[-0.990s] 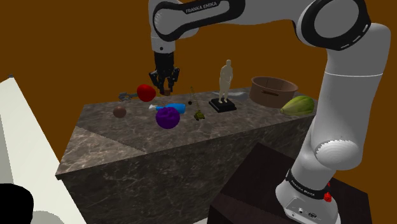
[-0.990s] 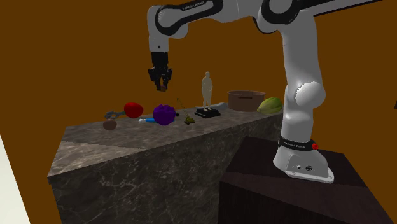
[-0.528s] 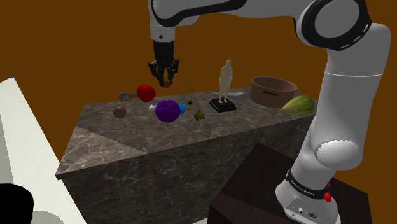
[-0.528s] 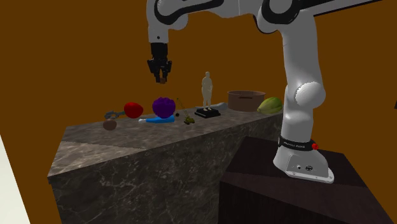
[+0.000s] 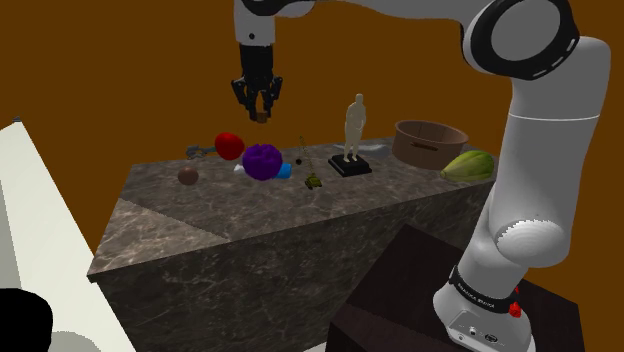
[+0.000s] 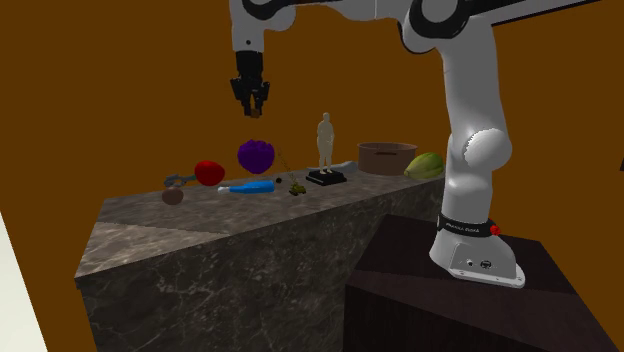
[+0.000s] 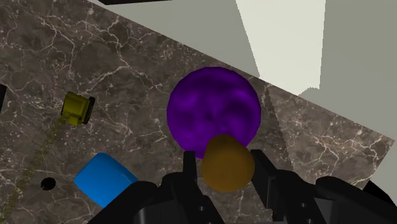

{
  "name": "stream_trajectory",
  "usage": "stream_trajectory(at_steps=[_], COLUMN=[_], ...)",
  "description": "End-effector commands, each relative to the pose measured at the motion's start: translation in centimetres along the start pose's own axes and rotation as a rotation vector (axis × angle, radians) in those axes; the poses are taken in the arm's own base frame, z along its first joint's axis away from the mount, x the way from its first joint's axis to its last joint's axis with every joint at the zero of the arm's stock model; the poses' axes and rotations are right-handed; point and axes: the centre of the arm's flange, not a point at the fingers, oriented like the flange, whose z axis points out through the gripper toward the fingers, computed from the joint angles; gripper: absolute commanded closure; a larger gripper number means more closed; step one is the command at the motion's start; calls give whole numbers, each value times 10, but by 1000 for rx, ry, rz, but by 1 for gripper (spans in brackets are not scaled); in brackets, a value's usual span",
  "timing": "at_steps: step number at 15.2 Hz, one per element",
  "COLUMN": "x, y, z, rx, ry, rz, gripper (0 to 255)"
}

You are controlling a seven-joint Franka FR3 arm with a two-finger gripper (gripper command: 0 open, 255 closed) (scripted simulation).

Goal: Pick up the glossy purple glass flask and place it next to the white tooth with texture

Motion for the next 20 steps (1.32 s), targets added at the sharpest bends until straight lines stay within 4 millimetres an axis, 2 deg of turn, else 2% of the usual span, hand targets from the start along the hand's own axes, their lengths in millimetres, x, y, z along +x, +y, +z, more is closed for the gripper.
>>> stream_trajectory(at_steps=[1,20], x=[0,1], y=[0,2], z=[-11,-112], rx=[0,0], ry=[0,0], rz=[0,0], gripper=[255,255])
